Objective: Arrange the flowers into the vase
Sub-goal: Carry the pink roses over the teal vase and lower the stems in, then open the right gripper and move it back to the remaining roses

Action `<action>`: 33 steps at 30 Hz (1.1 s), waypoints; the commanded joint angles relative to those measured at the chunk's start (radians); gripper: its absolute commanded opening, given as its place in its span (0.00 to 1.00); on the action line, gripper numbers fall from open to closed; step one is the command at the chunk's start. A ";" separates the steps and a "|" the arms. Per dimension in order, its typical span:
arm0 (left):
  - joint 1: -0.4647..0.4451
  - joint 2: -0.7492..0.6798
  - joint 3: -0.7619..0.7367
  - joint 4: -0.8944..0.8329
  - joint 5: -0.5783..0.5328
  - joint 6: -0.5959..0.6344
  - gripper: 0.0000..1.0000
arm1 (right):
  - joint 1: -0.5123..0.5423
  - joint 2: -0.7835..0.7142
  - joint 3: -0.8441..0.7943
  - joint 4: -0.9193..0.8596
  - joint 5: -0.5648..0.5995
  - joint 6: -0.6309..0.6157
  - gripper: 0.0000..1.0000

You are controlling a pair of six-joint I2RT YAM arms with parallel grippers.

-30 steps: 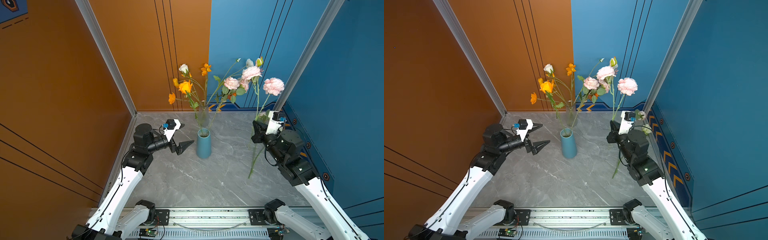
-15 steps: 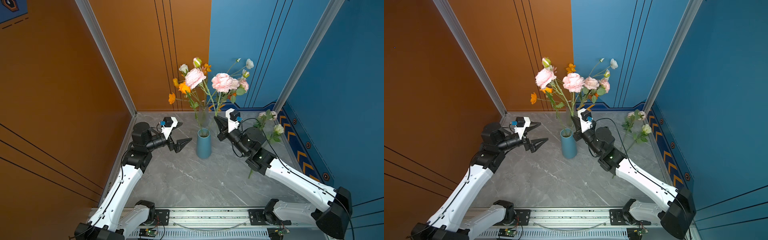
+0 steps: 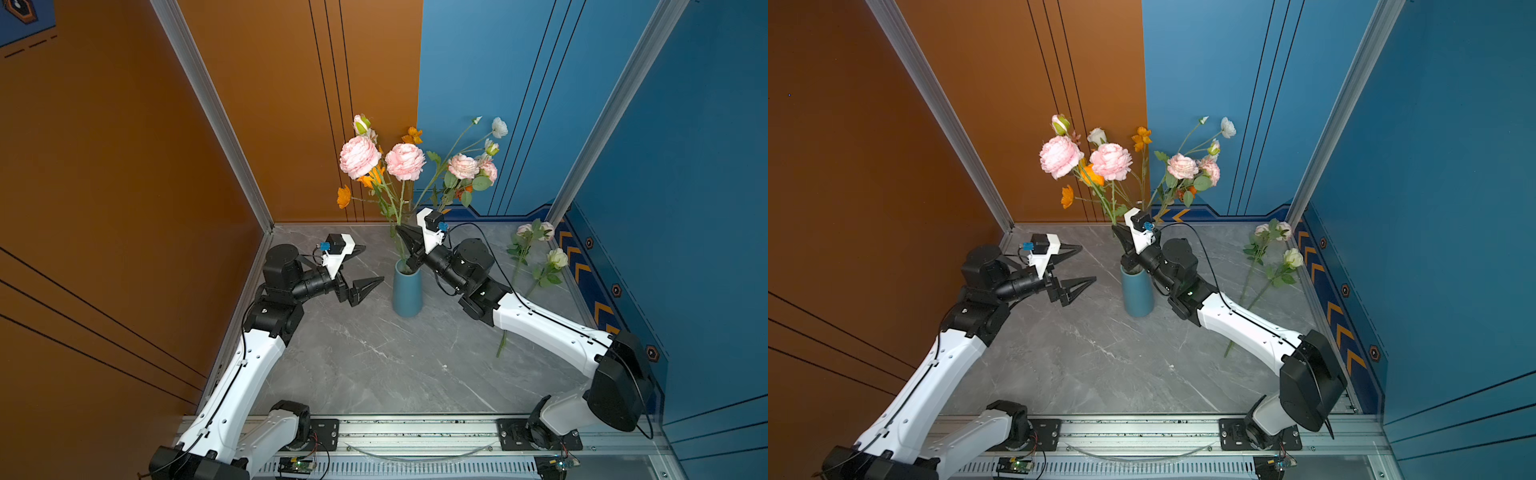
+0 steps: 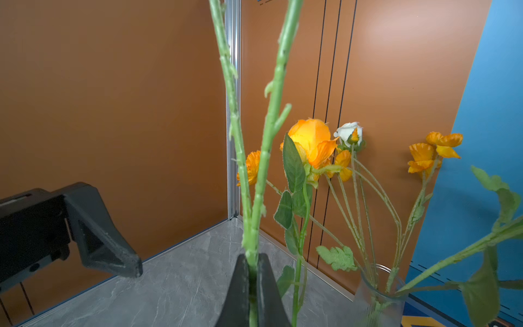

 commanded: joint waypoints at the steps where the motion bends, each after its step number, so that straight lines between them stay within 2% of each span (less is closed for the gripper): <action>1: 0.005 -0.009 0.013 0.016 0.047 -0.021 0.98 | -0.014 0.009 -0.008 0.037 -0.053 0.029 0.00; 18: -0.052 -0.016 0.020 0.016 0.072 -0.045 0.98 | -0.010 0.022 -0.100 -0.186 -0.091 -0.150 0.00; 33: -0.059 0.015 0.024 0.016 0.085 -0.054 0.98 | -0.007 0.070 -0.127 -0.245 -0.067 -0.224 0.02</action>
